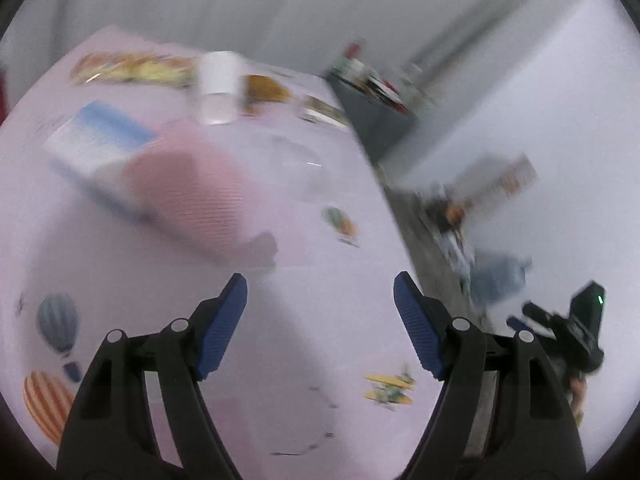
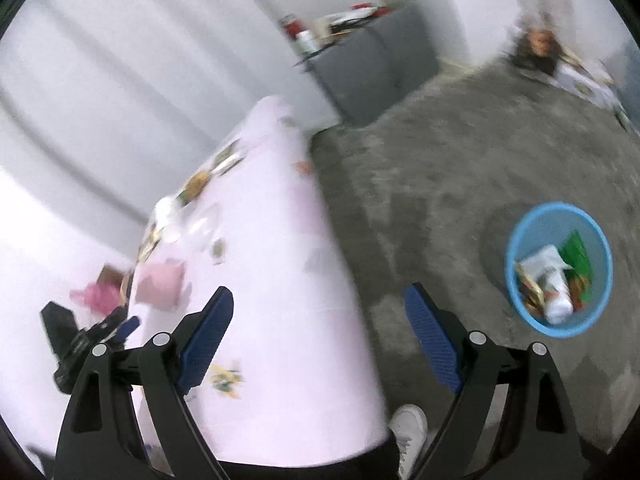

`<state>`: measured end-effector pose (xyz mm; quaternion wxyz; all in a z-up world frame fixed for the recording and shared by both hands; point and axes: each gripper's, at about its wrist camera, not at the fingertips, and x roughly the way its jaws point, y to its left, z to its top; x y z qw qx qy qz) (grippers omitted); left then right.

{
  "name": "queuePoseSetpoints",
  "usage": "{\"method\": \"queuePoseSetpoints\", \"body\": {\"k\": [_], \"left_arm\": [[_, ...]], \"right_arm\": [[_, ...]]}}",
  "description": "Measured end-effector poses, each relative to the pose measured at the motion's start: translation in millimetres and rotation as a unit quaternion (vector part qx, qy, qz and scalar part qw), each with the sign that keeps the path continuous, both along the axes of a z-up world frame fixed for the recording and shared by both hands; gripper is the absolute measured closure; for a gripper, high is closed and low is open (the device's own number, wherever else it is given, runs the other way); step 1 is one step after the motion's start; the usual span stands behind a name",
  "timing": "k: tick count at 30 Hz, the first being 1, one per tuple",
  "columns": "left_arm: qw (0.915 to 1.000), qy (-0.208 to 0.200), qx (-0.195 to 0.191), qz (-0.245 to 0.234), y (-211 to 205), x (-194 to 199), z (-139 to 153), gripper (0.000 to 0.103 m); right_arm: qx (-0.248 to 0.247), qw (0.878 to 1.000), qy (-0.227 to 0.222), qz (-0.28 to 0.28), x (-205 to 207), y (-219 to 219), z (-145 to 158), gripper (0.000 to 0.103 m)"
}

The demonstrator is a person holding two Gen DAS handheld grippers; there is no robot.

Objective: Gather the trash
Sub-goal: 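Turn both open tools back toward the table, then grasp the pink bubble wrap with the left tool while the right grasps a clear plastic lid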

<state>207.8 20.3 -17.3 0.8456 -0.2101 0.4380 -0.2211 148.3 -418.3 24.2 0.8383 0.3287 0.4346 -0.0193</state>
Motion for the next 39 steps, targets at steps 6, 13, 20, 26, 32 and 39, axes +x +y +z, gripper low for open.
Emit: {"method": "queuePoseSetpoints", "body": {"k": [6, 13, 20, 26, 32, 39], "left_arm": [[0.9974, -0.003, -0.019, 0.069, 44, 7, -21, 0.033], [0.9926, 0.007, -0.053, 0.109, 57, 27, -37, 0.041], [0.9882, 0.025, -0.085, 0.125, 50, 37, -53, 0.047], [0.9859, 0.034, -0.078, 0.144, 42, 51, -62, 0.049], [0.9829, 0.032, -0.085, 0.16, 37, 63, -68, 0.051], [0.9799, 0.026, -0.092, 0.175, 37, 61, -73, 0.068]], "right_arm": [[-0.036, 0.997, 0.002, 0.068, 62, 75, 13, 0.018], [-0.103, 0.987, -0.014, 0.12, 138, 148, 23, 0.018], [-0.183, 0.971, -0.016, 0.151, 193, 198, 15, 0.018], [-0.244, 0.957, -0.013, 0.153, 206, 210, 2, 0.018], [-0.26, 0.953, 0.006, 0.153, 216, 212, -18, 0.026], [-0.272, 0.951, 0.03, 0.142, 220, 209, -33, 0.048]]}}
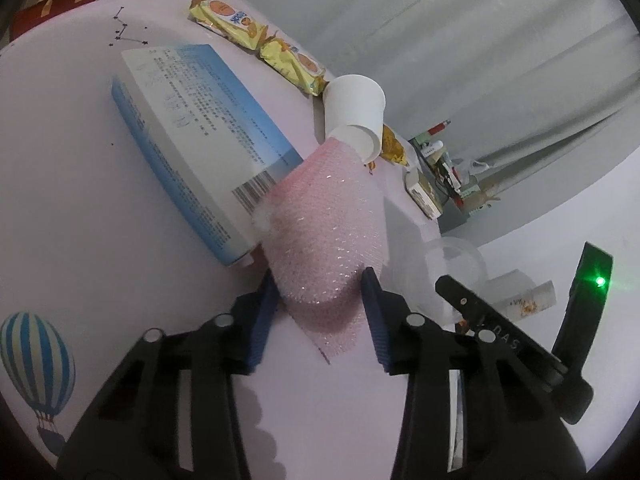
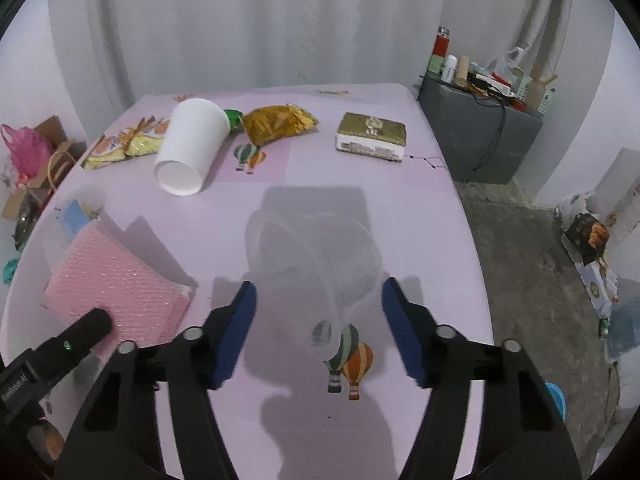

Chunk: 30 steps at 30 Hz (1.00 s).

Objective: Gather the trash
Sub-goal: 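Grasp the pink bubble wrap with the left tool while the right grasps a clear plastic lid, then carry the pink bubble wrap and clear lid over the blue wastebasket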

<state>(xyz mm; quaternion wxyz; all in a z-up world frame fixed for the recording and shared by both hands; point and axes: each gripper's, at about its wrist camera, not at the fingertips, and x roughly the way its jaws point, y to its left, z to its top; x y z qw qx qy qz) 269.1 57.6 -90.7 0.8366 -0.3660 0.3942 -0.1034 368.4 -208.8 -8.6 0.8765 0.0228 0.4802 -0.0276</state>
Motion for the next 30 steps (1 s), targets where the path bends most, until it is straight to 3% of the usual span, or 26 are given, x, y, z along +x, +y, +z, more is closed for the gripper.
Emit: {"method": "queuePoseSetpoints", "body": {"k": [8, 14, 30], "left_arm": [[0.9998, -0.012, 0.006, -0.011, -2, -3, 4, 0.073], [0.9989, -0.027, 0.034, -0.016, -6, -10, 15, 0.075], [0.9898, -0.084, 0.11, -0.034, -18, -34, 63, 0.076]], "right_arm": [[0.018, 0.999, 0.005, -0.025, -7, -11, -2, 0.079], [0.025, 0.999, 0.007, -0.037, -11, -18, -3, 0.094], [0.06, 0.997, -0.025, -0.049, -41, -32, 26, 0.097]]}}
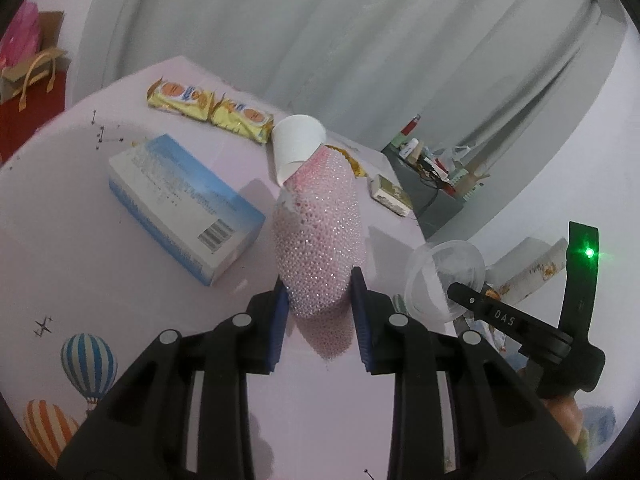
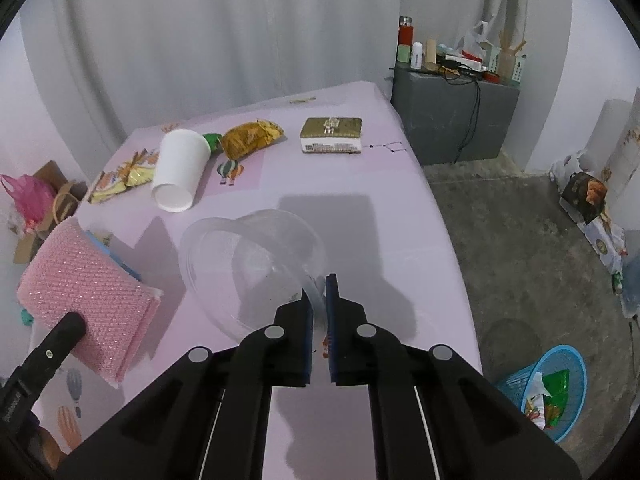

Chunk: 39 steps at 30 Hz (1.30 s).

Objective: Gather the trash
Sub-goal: 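Carry the pink bubble wrap and clear lid over the blue wastebasket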

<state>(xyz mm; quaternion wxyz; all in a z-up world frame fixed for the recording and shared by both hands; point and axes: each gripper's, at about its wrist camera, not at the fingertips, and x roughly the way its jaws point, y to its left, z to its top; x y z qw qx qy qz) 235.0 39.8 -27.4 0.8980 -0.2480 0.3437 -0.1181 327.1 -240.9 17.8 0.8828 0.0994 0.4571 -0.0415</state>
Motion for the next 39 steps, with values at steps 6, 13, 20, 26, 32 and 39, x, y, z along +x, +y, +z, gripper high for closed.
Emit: {"method": "queuePoseSetpoints", "body": {"k": [6, 13, 20, 26, 32, 39], "left_arm": [[0.9994, -0.02, 0.028, -0.007, -7, -17, 18, 0.076], [0.9947, -0.062, 0.081, -0.016, -20, -44, 48, 0.076], [0.9873, -0.1, 0.118, -0.036, -45, -69, 80, 0.076], [0.9766, -0.135, 0.153, -0.066, -84, -94, 98, 0.076], [0.9657, -0.158, 0.173, -0.113, -130, -110, 107, 0.076], [0.9508, -0.158, 0.186, -0.191, -208, -119, 97, 0.076]], "right_arm": [[0.015, 1.0, -0.018, -0.006, -22, -8, 18, 0.097], [0.034, 0.998, -0.041, -0.014, -57, -22, 38, 0.097], [0.054, 0.995, -0.078, -0.041, -107, -51, 63, 0.097], [0.063, 0.99, -0.099, -0.078, -156, -87, 73, 0.097], [0.077, 0.983, -0.108, -0.13, -207, -134, 67, 0.097], [0.083, 0.968, -0.094, -0.216, -270, -201, 41, 0.097]]}}
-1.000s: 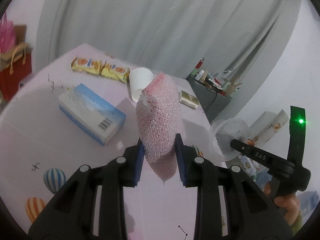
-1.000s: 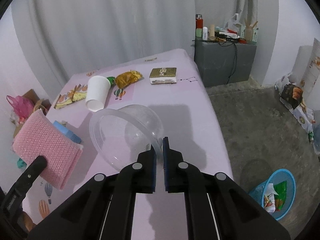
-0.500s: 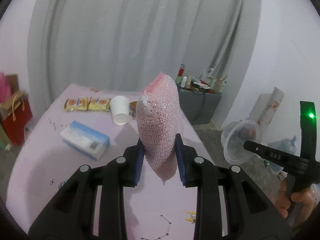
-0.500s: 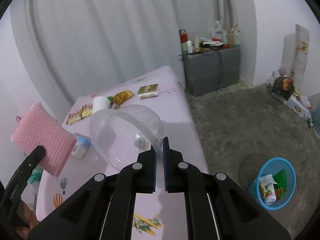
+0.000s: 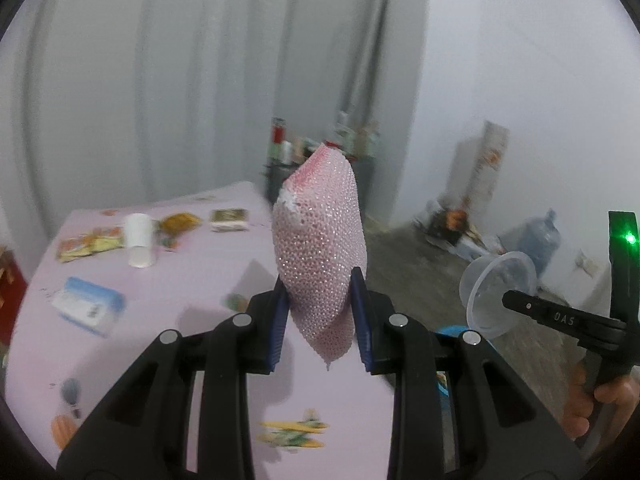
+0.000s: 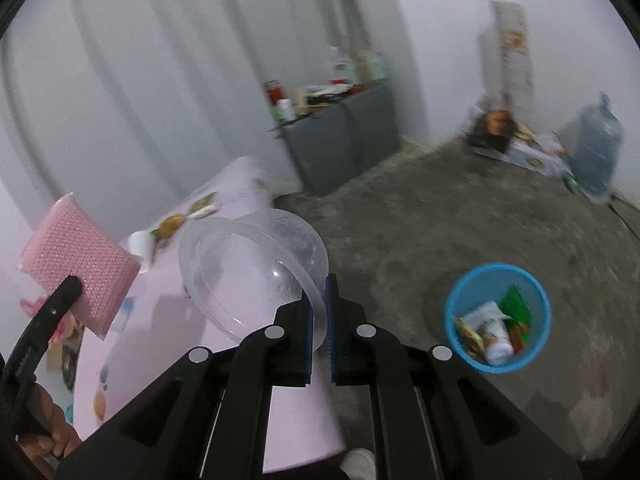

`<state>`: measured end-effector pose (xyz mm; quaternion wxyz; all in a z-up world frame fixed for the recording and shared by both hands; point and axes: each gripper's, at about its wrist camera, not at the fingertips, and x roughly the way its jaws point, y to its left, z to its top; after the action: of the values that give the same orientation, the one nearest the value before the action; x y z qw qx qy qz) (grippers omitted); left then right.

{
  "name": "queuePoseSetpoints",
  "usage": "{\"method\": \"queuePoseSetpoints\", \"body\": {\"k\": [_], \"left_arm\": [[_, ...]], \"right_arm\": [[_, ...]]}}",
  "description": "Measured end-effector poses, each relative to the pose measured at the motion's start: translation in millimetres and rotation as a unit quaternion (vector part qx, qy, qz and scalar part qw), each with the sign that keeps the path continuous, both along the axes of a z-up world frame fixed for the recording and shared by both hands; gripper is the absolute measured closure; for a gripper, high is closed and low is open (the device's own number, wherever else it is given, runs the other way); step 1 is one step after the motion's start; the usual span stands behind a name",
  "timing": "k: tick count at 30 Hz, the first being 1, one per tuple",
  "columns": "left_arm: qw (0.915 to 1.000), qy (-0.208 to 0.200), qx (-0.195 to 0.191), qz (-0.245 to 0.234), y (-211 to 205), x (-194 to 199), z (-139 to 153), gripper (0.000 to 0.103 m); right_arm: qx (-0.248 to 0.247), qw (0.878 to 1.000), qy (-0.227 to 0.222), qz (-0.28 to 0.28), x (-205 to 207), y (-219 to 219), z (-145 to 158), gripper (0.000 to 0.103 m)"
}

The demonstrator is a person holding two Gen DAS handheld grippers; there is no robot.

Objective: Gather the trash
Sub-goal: 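Carry the pink bubble wrap and clear lid over the blue wastebasket, then open both tools to drop the bubble wrap and lid into the wastebasket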

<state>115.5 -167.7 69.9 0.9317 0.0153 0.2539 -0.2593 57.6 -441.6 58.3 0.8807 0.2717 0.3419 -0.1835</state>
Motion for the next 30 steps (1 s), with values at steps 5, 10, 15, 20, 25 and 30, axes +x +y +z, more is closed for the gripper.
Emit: {"method": "queuePoseSetpoints", "body": {"k": [5, 10, 15, 20, 25, 30], "left_arm": [[0.9947, 0.058, 0.027, -0.081, -71, 6, -25, 0.076], [0.9763, 0.133, 0.081, -0.15, -155, 24, -72, 0.076], [0.9491, 0.195, 0.128, -0.211, -241, 28, -123, 0.076], [0.9332, 0.218, 0.144, -0.247, -313, 34, -157, 0.073], [0.936, 0.216, 0.169, -0.221, -363, 49, -188, 0.038], [0.9391, 0.222, 0.158, -0.209, -360, 55, -194, 0.034]], "right_arm": [[0.036, 0.995, 0.028, -0.092, -46, -61, -41, 0.097], [0.105, 0.976, 0.06, -0.182, -89, -115, -111, 0.097], [0.171, 0.954, 0.08, -0.234, -112, -153, -174, 0.097], [0.207, 0.938, 0.078, -0.265, -107, -198, -208, 0.096], [0.24, 0.923, 0.095, -0.285, -88, -239, -256, 0.044], [0.246, 0.92, 0.109, -0.286, -92, -233, -279, 0.044]]}}
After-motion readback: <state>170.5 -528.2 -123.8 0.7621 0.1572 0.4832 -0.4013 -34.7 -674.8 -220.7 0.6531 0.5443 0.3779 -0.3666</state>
